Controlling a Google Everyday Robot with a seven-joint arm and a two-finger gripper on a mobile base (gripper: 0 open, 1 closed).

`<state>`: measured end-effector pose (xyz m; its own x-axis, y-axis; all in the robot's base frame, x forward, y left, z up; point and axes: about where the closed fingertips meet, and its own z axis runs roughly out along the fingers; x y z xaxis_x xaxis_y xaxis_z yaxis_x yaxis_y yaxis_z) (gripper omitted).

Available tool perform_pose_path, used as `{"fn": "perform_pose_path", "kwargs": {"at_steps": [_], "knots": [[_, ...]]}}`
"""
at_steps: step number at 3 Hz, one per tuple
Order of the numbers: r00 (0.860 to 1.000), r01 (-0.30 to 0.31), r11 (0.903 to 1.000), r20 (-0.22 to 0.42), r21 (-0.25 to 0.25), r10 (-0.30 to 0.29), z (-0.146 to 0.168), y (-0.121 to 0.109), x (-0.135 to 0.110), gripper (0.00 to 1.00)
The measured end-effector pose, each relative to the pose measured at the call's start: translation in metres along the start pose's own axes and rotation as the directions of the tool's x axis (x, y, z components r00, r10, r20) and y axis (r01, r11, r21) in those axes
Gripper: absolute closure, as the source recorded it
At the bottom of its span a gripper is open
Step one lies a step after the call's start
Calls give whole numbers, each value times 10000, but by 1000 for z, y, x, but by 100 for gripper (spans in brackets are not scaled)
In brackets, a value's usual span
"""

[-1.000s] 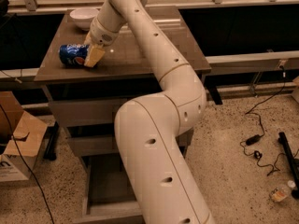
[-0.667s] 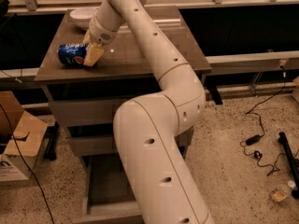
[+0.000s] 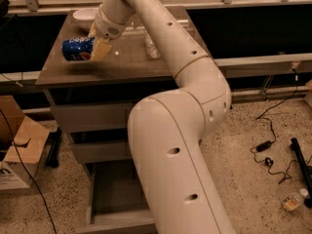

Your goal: Place pepsi can into bottom drawer

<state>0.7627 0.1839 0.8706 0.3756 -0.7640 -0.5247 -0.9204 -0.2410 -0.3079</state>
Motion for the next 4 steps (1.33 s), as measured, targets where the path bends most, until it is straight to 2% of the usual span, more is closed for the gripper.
{"fn": "perform_pose_path", "kwargs": {"at_steps": [1, 2, 3, 4], "knots": [[9996, -1, 9988, -299, 482, 16, -38, 13, -8, 100], [9995, 65, 9906, -301, 1369, -23, -94, 35, -27, 100], [9992, -389, 9719, 55, 2322, 387, -148, 71, -44, 100], [9928, -1196, 9685, 349, 2183, 1148, -152, 123, -37, 100]]}}
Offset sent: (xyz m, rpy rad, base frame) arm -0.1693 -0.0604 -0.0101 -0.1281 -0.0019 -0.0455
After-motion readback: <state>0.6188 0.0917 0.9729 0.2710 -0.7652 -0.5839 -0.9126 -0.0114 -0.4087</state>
